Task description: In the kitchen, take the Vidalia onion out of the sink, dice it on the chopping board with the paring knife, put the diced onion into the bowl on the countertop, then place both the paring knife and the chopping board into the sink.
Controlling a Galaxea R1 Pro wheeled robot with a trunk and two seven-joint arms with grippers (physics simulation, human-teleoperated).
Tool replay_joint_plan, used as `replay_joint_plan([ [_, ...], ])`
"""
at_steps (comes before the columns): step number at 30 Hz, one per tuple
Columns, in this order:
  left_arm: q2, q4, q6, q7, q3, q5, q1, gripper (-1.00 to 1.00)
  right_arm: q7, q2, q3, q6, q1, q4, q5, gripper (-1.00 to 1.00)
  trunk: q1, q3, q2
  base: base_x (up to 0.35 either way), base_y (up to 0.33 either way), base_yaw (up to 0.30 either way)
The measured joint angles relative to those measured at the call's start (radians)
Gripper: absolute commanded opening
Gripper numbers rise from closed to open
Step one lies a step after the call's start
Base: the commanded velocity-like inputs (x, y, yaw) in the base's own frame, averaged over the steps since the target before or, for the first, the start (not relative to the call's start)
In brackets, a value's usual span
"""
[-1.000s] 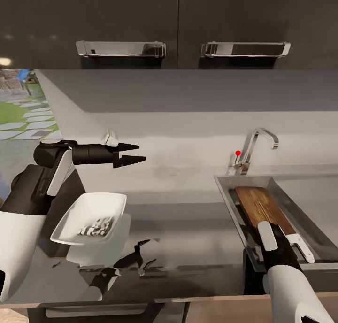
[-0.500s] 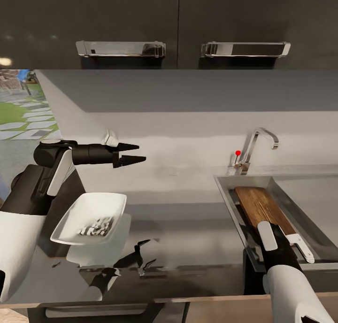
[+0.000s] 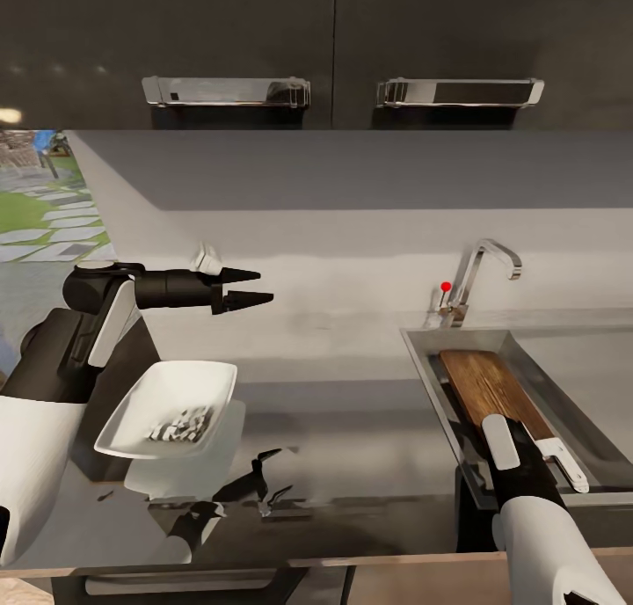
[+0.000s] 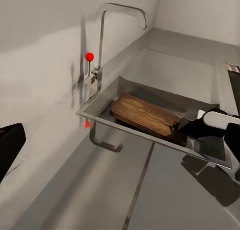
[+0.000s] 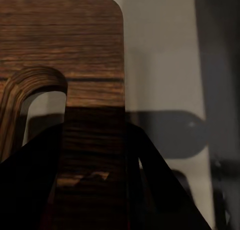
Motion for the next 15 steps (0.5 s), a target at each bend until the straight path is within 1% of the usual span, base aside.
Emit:
replay_joint_plan([
  [9,0.0,0.0,0.0,0.0,0.0,0.0,0.0,1.0,0.0,0.0,0.0,0.0,0.0,0.0,0.0,-1.0,0.0,0.0,0.0,0.0,0.0,0.0],
  [10,0.0,0.0,0.0,0.0,0.0,0.0,0.0,1.0,0.0,0.0,0.0,0.0,0.0,0.0,0.0,1.0,0.0,0.0,0.0,0.0,0.0,0.0],
  [15,0.0,0.0,0.0,0.0,0.0,0.0,0.0,1.0,-0.003,0.0,0.0,0.004,0.0,0.0,0.0,1.0,0.0,0.0,0.0,0.0,0.0,0.0],
])
